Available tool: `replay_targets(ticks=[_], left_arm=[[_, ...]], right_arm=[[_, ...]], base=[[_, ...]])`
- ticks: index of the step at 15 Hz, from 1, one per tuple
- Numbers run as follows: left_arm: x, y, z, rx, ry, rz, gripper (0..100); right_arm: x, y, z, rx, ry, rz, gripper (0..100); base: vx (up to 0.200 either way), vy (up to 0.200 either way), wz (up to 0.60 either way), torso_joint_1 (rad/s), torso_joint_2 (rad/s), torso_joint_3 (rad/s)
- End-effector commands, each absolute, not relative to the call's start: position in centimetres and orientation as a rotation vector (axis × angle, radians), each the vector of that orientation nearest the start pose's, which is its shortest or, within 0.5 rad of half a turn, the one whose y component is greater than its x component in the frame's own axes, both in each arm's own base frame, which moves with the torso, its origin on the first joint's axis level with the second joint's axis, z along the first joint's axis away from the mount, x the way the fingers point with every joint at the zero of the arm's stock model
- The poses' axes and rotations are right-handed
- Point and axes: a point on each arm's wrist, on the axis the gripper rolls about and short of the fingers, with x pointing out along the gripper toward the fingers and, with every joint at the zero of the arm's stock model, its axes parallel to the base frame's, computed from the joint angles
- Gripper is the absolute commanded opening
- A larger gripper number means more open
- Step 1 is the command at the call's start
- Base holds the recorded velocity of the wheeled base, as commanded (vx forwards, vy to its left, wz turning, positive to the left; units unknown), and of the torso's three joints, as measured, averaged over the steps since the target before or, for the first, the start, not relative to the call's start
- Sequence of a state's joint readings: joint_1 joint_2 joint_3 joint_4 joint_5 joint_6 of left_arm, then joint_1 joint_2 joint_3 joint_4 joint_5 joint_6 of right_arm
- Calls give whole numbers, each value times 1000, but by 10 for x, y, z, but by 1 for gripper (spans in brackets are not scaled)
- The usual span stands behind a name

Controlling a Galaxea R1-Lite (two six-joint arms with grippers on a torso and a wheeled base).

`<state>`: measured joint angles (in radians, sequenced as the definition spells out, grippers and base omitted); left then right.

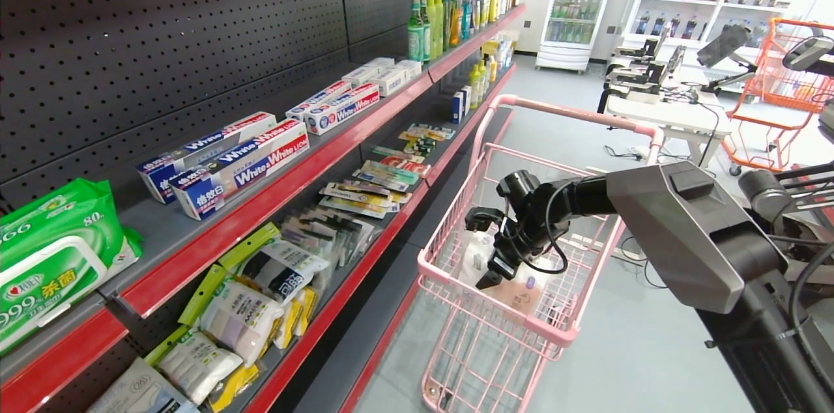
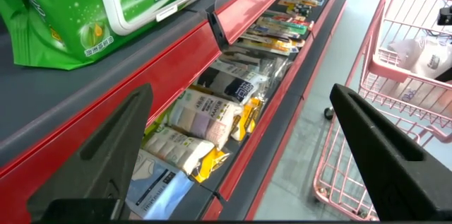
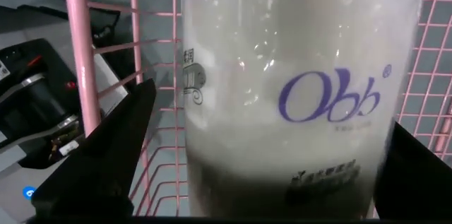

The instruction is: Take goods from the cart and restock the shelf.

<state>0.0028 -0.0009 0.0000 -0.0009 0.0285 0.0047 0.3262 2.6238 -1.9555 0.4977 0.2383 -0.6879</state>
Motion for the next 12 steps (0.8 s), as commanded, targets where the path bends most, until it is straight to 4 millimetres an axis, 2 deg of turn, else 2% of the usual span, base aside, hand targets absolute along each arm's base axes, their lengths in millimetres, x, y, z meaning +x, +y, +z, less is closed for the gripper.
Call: replay_targets(ticks=[1, 5, 10, 11, 12], left_arm=[[-23, 1, 76, 5, -1, 32, 100], [-23, 1, 76, 5, -1, 32, 100], [-23, 1, 75, 5, 0, 32, 100], [-23, 1, 76, 5, -1, 32, 100], [-23, 1, 75, 5, 0, 32, 100]], right_arm=[[455, 167, 2, -637, 964, 907, 100], [452, 172, 0, -646, 972, 914, 100], [449, 171, -14, -646, 1015, 922, 100], [449, 171, -15, -645, 1018, 922, 0], [449, 171, -16, -646, 1020, 921, 0]], base=[[0, 0, 0, 0, 0, 0], [0, 0, 0, 0, 0, 0], [0, 0, 0, 0, 0, 0], [0, 0, 0, 0, 0, 0], [0, 0, 0, 0, 0, 0]])
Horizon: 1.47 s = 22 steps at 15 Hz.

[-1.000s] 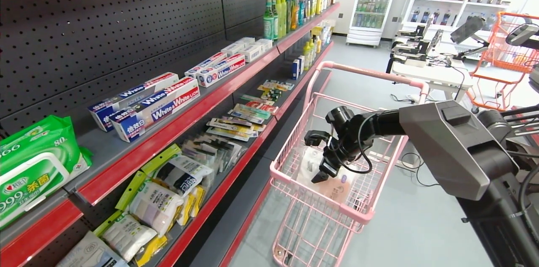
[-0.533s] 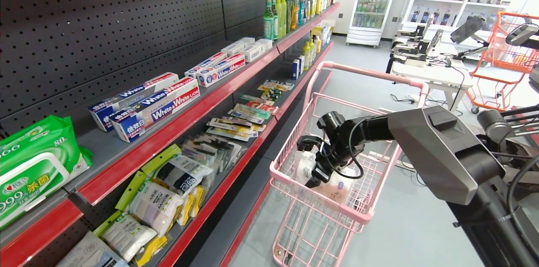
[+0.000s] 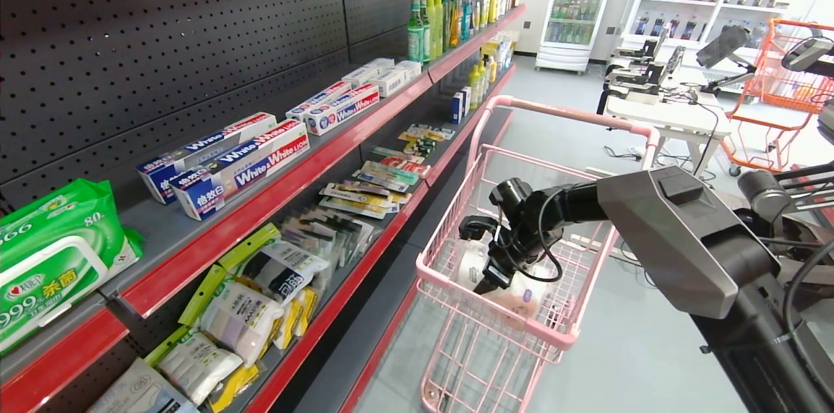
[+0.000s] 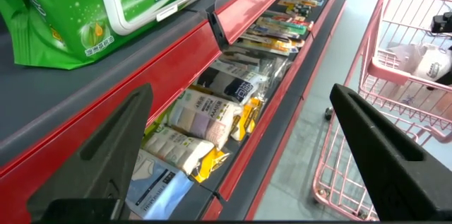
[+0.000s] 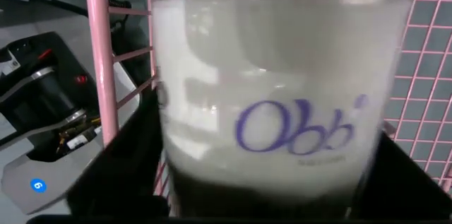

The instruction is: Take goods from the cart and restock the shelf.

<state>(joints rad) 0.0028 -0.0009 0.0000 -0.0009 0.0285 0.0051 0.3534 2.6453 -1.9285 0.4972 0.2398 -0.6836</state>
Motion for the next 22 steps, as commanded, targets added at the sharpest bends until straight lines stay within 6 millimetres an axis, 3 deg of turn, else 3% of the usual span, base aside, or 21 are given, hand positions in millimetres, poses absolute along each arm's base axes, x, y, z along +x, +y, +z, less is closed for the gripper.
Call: replay_targets(ticks=[1, 6, 11, 17, 20, 22], left_arm=[[-23, 1, 76, 5, -1, 32, 100], [-23, 1, 75, 5, 0, 32, 100], [-23, 1, 75, 6, 0, 32, 100], [-23, 1, 76, 5, -1, 32, 100], [-23, 1, 76, 5, -1, 32, 100], [-23, 1, 76, 5, -1, 32, 100]], right_arm=[[448, 173, -18, -651, 1024, 924, 0], [444, 164, -17, -647, 1084, 907, 0], [429, 140, 27, -613, 1153, 796, 0], [407, 130, 28, -620, 1242, 764, 0], [401, 125, 37, -612, 1251, 742, 0], [392, 114, 43, -676, 1355, 679, 0]], base=[[0, 0, 0, 0, 0, 0], [0, 0, 0, 0, 0, 0], [0, 0, 0, 0, 0, 0], [0, 0, 0, 0, 0, 0], [0, 0, 0, 0, 0, 0], [0, 0, 0, 0, 0, 0]])
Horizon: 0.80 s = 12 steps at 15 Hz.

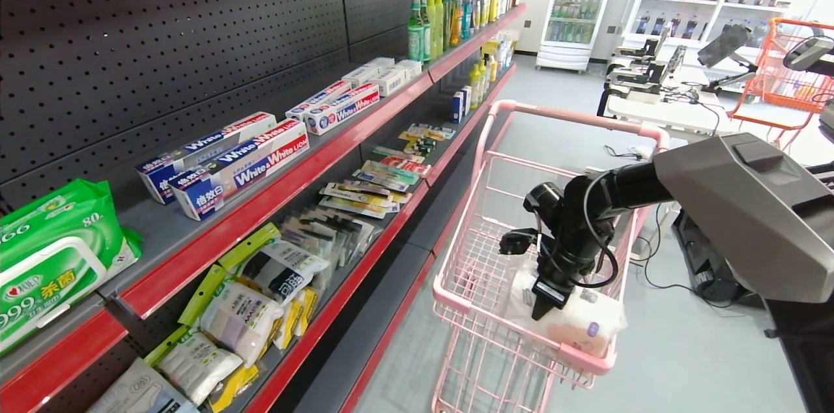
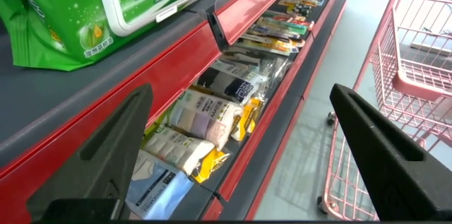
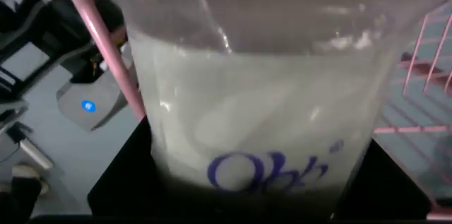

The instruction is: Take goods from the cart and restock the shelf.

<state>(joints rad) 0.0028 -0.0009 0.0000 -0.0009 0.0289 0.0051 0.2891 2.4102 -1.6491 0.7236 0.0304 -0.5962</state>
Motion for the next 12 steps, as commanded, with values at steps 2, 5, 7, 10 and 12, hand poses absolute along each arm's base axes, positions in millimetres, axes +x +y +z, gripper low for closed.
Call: replay_targets(ticks=[2, 5, 7, 10, 12], left_arm=[[-23, 1, 75, 5, 0, 32, 100], [-23, 1, 76, 5, -1, 32, 100], [-23, 1, 75, 5, 0, 32, 100], [-23, 1, 76, 5, -1, 32, 100], [-23, 1, 75, 5, 0, 32, 100]], right_arm=[[390, 112, 43, -677, 1374, 675, 0], [389, 109, 43, -674, 1394, 674, 0], [390, 111, 43, -667, 1381, 669, 0], [400, 110, 48, -636, 1295, 606, 0], [406, 93, 77, -610, 1196, 459, 0]], base=[[0, 0, 0, 0, 0, 0], [0, 0, 0, 0, 0, 0], [0, 0, 0, 0, 0, 0], [0, 0, 0, 0, 0, 0], [0, 0, 0, 0, 0, 0]])
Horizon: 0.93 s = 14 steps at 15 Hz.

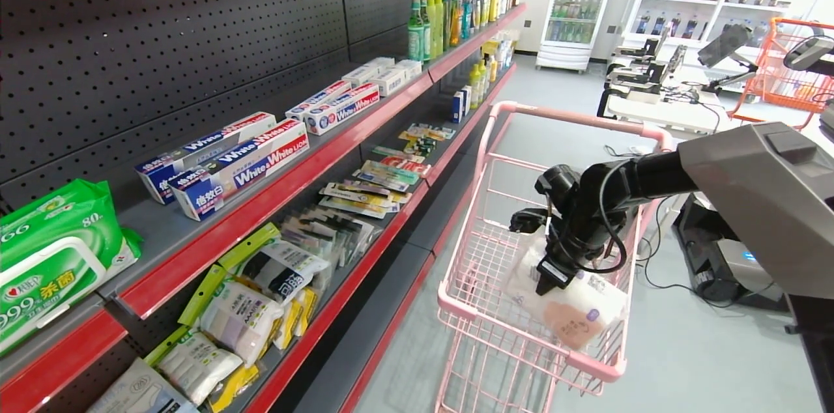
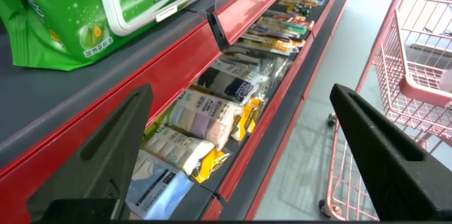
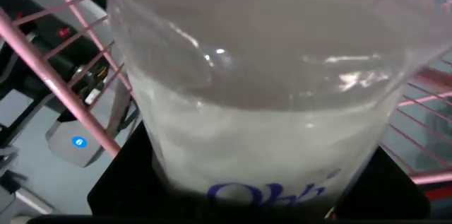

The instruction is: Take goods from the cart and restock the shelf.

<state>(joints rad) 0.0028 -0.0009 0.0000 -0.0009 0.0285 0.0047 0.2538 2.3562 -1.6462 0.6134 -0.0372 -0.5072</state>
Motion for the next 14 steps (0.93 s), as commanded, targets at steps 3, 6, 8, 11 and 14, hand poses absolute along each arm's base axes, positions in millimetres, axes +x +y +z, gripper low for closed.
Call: replay_targets(ticks=[3, 6, 8, 11, 14], left_arm=[[-23, 1, 76, 5, -1, 32, 100], [-23, 1, 75, 5, 0, 32, 100], [-23, 1, 75, 5, 0, 32, 100], [-23, 1, 76, 5, -1, 32, 100], [-23, 1, 76, 5, -1, 32, 100]], right_arm=[[387, 75, 120, -595, 1122, 389, 0], [365, 66, 159, -592, 952, 290, 0], [343, 61, 196, -595, 816, 229, 0], [285, 52, 254, -539, 655, 160, 0], [220, 36, 284, -527, 543, 85, 0]], base=[[0, 0, 0, 0, 0, 0], [0, 0, 0, 0, 0, 0], [0, 0, 0, 0, 0, 0], [0, 0, 0, 0, 0, 0], [0, 0, 0, 0, 0, 0]])
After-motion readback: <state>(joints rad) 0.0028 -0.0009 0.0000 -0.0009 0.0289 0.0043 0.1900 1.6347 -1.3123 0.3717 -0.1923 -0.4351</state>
